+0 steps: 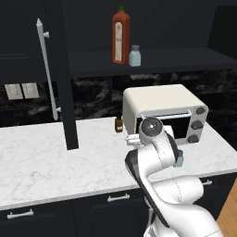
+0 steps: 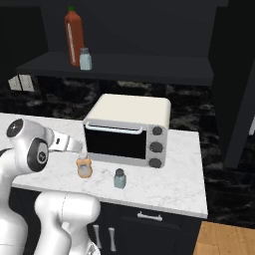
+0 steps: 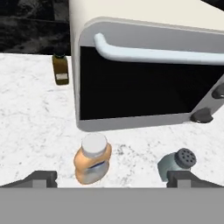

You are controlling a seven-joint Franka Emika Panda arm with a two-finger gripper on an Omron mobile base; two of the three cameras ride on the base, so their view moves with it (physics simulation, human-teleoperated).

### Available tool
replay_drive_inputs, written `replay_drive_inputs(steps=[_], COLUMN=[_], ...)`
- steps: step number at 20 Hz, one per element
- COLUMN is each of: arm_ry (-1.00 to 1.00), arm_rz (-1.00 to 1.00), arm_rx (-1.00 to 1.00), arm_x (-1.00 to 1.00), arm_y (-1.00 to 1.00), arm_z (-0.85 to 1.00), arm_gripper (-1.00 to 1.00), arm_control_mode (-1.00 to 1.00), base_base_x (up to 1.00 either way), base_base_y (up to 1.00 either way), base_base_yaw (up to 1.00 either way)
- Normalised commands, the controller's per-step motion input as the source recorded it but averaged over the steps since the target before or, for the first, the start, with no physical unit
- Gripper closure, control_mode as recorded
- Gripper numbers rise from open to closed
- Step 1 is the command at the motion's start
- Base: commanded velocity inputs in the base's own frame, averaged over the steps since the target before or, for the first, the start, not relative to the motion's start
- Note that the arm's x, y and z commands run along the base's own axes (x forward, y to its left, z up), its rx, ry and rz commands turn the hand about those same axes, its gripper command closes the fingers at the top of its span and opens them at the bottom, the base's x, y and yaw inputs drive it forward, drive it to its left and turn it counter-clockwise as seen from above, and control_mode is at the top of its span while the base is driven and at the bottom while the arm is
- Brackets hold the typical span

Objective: Put the shaker and condiment bottle from the counter next to their counterparts in the cabinet.

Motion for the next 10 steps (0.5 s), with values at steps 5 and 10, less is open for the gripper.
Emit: replay_drive_inputs(steps=[5, 10], arm_ry=[-0.14, -0.12], arm_rz=[-0.18, -0.15], arm_rx=[-0.1, -0.04], arm_x=[0.0, -0.01], arm_y=[0.32, 0.08], arm_z=[-0.27, -0.66], arm_gripper=[-1.0, -1.0], arm_control_mode=[-1.0, -1.0], base_base_x=[0.0, 0.0], base_base_y=[0.0, 0.0], base_base_yaw=[0.0, 0.0])
